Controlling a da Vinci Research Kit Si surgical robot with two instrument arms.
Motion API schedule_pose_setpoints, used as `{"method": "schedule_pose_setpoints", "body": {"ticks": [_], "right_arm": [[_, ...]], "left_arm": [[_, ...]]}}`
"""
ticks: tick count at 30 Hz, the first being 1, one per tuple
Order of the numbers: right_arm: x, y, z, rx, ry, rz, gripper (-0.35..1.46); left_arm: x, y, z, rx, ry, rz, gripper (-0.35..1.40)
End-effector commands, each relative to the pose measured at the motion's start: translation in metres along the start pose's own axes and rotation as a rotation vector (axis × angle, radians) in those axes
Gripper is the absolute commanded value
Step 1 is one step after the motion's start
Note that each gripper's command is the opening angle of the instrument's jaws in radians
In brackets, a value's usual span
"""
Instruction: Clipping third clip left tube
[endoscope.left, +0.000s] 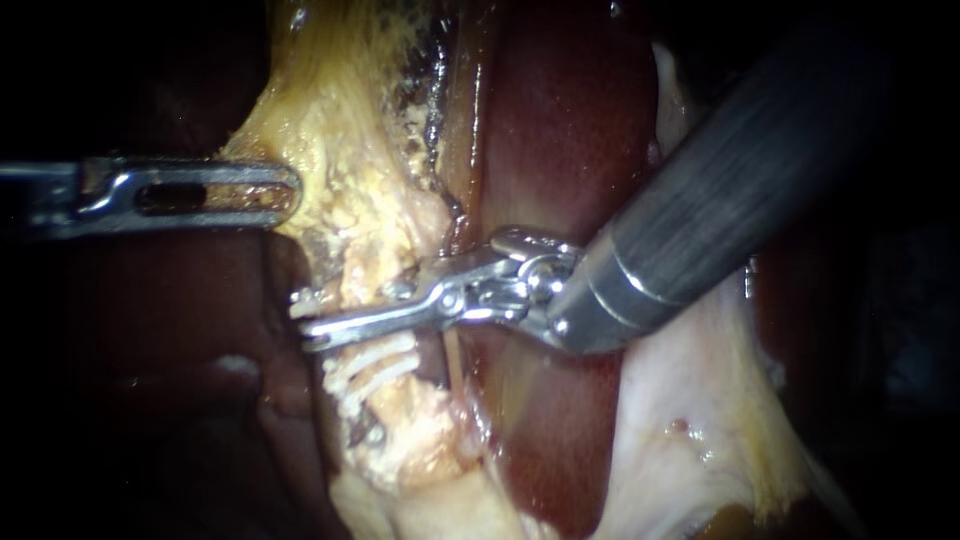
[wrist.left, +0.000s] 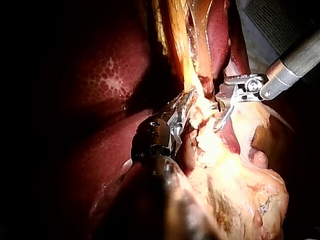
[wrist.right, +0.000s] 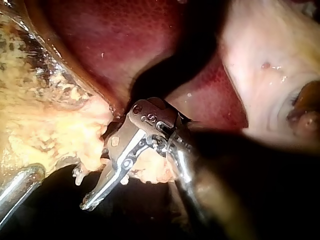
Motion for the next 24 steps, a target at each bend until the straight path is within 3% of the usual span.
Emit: {"method": "schedule_pose_setpoints", "body": {"ticks": [1, 2, 5, 10, 24], "right_arm": [[-0.0001, 0.0001, -0.0002, -0.007, 0.006, -0.001, -0.15], [-0.0001, 0.0001, -0.0004, -0.011, 0.01, -0.002, -0.35], [-0.0001, 0.0004, -0.0008, -0.021, 0.017, 0.001, -0.35], [-0.0006, 0.0005, -0.001, -0.001, -0.015, 0.016, -0.35], [-0.0012, 0.0007, -0.0008, 0.002, -0.023, 0.036, -0.35]], "left_arm": [[0.0, 0.0, 0.0, 0.0, 0.0, 0.0, -0.35], [0.0, 0.0, 0.0, 0.0, 0.0, 0.0, -0.35], [0.0, 0.0001, 0.0, 0.0, 0.0, 0.0, -0.35], [0.0, 0.0002, 0.0001, 0.0, 0.0, 0.0, -0.35], [0.0, 0.0002, 0.0001, 0.0, 0.0, 0.001, -0.35]]}}
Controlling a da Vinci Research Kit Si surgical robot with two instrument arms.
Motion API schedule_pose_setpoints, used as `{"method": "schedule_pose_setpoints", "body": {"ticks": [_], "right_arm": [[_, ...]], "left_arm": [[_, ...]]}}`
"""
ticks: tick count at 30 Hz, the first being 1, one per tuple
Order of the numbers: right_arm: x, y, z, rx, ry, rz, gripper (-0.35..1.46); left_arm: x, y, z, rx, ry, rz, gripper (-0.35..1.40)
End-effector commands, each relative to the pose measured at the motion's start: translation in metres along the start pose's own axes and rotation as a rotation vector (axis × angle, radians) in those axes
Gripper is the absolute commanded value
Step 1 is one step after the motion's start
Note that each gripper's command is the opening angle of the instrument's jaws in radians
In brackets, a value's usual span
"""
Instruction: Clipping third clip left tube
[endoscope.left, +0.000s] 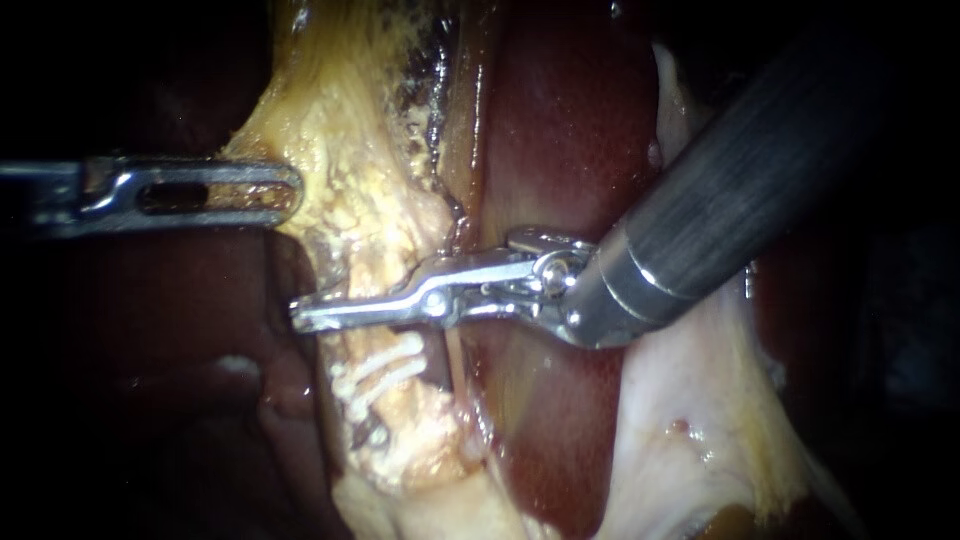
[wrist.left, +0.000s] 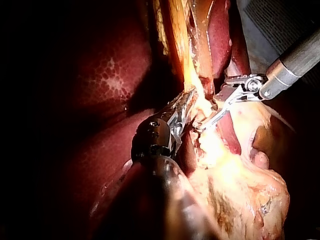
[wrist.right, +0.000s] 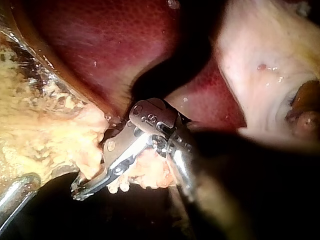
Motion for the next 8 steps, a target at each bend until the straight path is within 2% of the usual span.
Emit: {"method": "schedule_pose_setpoints", "body": {"ticks": [1, 8], "right_arm": [[0.0, 0.0, 0.0, 0.0, 0.0, 0.0, -0.35], [0.0, 0.0, 0.0, 0.0, 0.0, 0.0, -0.35]], "left_arm": [[0.0, 0.0, 0.0, 0.0, 0.0, 0.0, -0.35], [0.0, 0.0, 0.0, 0.0, 0.0, 0.0, -0.35]]}}
